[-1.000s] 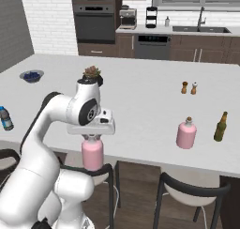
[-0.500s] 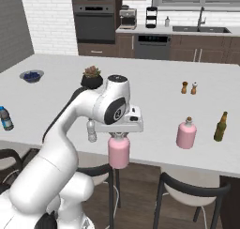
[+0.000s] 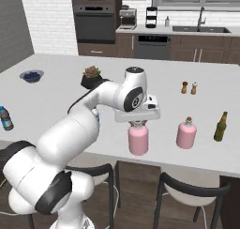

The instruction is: Move the plastic bottles in the middle to the plastics group, and the glass bottles in the middle to the glass group.

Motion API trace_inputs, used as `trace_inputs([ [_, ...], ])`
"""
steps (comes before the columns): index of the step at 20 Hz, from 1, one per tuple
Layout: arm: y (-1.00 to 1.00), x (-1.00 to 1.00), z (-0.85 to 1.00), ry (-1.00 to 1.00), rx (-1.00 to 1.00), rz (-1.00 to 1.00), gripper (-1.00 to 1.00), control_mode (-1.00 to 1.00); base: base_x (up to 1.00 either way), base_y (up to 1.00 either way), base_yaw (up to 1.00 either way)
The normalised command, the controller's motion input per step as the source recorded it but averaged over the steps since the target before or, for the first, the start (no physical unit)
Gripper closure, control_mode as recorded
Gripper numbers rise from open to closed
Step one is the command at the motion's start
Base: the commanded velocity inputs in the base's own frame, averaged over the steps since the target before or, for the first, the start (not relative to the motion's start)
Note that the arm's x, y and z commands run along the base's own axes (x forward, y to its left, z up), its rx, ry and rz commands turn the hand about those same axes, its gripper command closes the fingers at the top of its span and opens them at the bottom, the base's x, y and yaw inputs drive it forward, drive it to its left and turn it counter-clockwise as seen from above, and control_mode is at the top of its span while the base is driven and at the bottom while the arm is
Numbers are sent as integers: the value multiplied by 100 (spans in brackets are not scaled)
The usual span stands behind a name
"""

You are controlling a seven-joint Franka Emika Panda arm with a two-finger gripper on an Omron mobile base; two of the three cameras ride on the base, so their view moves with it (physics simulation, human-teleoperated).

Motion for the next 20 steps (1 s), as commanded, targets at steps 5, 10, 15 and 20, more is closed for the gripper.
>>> trace_inputs([
  [5,-15,56,-8,0,-10,0,100,-100,0,0,0],
  [10,-27,40,-2,-8,-3,-1,100,-100,0,0,0],
  [15,-41,19,0,-8,0,-3,100,-100,0,0,0],
  [20,-17,15,-9,-3,0,0,100,-100,0,0,0],
])
